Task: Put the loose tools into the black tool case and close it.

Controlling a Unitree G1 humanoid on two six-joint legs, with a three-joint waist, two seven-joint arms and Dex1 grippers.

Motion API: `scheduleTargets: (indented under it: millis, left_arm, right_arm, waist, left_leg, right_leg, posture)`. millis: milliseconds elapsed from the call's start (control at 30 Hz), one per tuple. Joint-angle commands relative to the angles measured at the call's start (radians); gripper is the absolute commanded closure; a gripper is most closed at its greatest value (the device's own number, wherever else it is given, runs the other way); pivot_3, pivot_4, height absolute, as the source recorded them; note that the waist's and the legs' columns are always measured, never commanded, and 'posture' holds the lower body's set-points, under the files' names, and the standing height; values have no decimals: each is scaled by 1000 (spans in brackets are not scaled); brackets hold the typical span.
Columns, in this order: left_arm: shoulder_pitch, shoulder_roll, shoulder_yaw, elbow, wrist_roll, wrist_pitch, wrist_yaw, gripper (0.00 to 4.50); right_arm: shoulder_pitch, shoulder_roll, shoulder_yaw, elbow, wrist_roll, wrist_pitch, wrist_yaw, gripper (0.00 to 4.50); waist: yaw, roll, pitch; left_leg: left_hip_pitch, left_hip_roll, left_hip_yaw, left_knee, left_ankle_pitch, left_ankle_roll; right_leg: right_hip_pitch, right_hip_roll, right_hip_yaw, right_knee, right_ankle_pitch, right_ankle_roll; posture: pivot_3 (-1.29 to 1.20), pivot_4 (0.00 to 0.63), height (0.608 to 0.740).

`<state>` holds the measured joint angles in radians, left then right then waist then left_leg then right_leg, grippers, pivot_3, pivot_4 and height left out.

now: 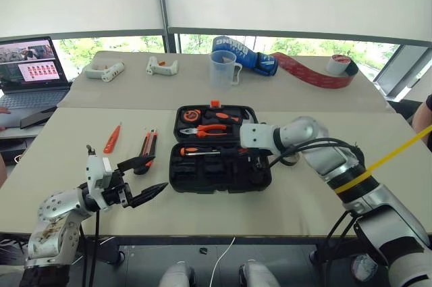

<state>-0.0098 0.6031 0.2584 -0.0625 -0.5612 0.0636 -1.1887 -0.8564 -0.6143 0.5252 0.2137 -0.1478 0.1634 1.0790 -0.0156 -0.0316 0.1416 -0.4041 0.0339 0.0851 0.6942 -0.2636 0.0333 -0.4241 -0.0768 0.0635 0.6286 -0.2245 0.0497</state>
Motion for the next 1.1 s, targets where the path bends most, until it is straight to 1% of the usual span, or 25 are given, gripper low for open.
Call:
scheduleTargets:
  millis: [33, 233, 400, 467, 500, 533, 567, 667, 733, 767, 833, 867, 933, 967, 1000, 1100]
  left_arm:
    - [0, 21, 16, -51, -20, 12, 12, 0]
    - [-21, 29, 4, -82, -22, 44, 40, 0]
    - [-41, 28, -6, -90, -19, 65, 51, 0]
    - [-49, 29, -7, -92, -20, 72, 54, 0]
    - [-53, 29, -7, -93, -21, 77, 56, 0]
    - [-56, 30, -7, -93, -22, 80, 56, 0]
    - [-58, 31, -6, -93, -22, 82, 57, 0]
    - [-60, 33, -4, -94, -20, 88, 59, 0]
    - [-60, 33, -3, -94, -19, 90, 62, 0]
    - [-61, 33, -3, -95, -18, 92, 65, 0]
    - [-64, 31, -6, -97, -16, 95, 73, 0]
    - [-65, 29, -8, -100, -15, 97, 78, 0]
    - [-67, 26, -13, -107, -12, 100, 88, 0]
    - [-66, 25, -14, -111, -12, 102, 93, 0]
    - [-64, 25, -15, -114, -11, 102, 98, 0]
    - [-38, 28, -7, -99, -3, 79, 88, 0]
  right_arm:
    - [-8, -22, -1, 38, -42, -39, 42, 3729]
    - [-4, -38, -26, 40, -47, -27, 84, 3729]
    - [-4, 6, -54, 47, -36, -25, 41, 3729]
    - [0, 14, -70, 46, -18, -70, 45, 2770]
    - [1, 15, -89, 42, 8, -106, 56, 2493]
    - [-1, 17, -110, 39, 34, -127, 64, 2111]
    - [-7, 23, -138, 37, 69, -128, 76, 1886]
    - [-27, 25, -221, 21, 190, -72, 152, 1886]
    - [-24, 36, -255, 21, 235, -40, 160, 1886]
    - [-19, 44, -258, 25, 238, -42, 154, 2440]
    - [-4, 77, -255, 43, 227, -54, 115, 2895]
    - [7, 98, -254, 52, 223, -54, 92, 3362]
    - [35, 131, -239, 81, 198, -83, 57, 4079]
    - [49, 141, -225, 104, 175, -107, 41, 4315]
    - [59, 148, -213, 126, 154, -132, 28, 4426]
    - [75, 187, -204, 197, 131, -126, -19, 4426]
  waist:
    - [1, 0, 0]
    - [2, 0, 0]
    - [0, 0, 0]
    - [-2, 0, 0]
    - [-3, 0, 0]
    - [-3, 0, 0]
    - [-3, 0, 0]
    - [-3, 0, 0]
    - [-2, 0, 0]
    - [-2, 0, 0]
    - [-2, 0, 0]
    - [-2, 0, 0]
    - [-5, 0, 0]
    - [-4, 0, 0]
    - [-4, 0, 0]
    - [-3, 0, 0]
  left_leg:
    - [0, 0, 0, 0, 0, 0]
    - [0, 0, 0, 0, 0, 0]
    - [-1, 0, 0, 0, 0, 0]
    - [-1, 0, 0, 0, 0, 0]
    - [-1, 0, 0, 0, 0, 0]
    - [0, 0, 0, 0, 0, 0]
    - [0, 0, 0, 0, 0, 0]
    - [0, 0, 0, 0, 0, 0]
    - [0, 0, 0, 0, 0, 0]
    - [0, 0, 0, 0, 0, 0]
    - [0, 0, 0, 0, 0, 0]
    - [0, 0, 0, 0, 0, 0]
    - [0, 0, 0, -1, 0, 0]
    - [0, 0, 0, 0, 0, 0]
    - [0, 0, 0, -1, 0, 0]
    - [0, 0, 0, 0, 0, -1]
  right_leg:
    - [0, 0, 0, 0, 0, 0]
    - [0, 0, -1, 0, 0, 0]
    - [0, 0, -1, -1, 0, 0]
    - [0, 1, -1, 0, 0, 0]
    - [-1, 1, -1, 0, 0, -1]
    - [-1, 1, -1, 0, 0, -1]
    - [-1, 1, -1, 0, 0, -1]
    - [-1, 1, -1, 0, 0, -1]
    - [0, 1, -1, 0, 0, -1]
    - [0, 1, -1, 0, 0, -1]
    - [0, 1, -1, 0, 0, -1]
    - [0, 1, -1, 0, 0, -1]
    - [0, 1, -1, 0, 0, -1]
    - [0, 1, -1, 0, 0, -1]
    - [0, 1, -1, 0, 0, -1]
    - [0, 0, -1, 0, 0, -1]
  posture:
    - [0, 150, 740]
    - [0, 150, 740]
    - [0, 150, 740]
    - [0, 150, 740]
    - [0, 150, 740]
    - [0, 150, 740]
    - [0, 150, 740]
    - [0, 150, 740]
    - [0, 150, 740]
    - [0, 150, 740]
    - [0, 150, 740]
    - [0, 150, 740]
    - [0, 150, 740]
    - [0, 150, 740]
    - [0, 150, 740]
    - [0, 150, 740]
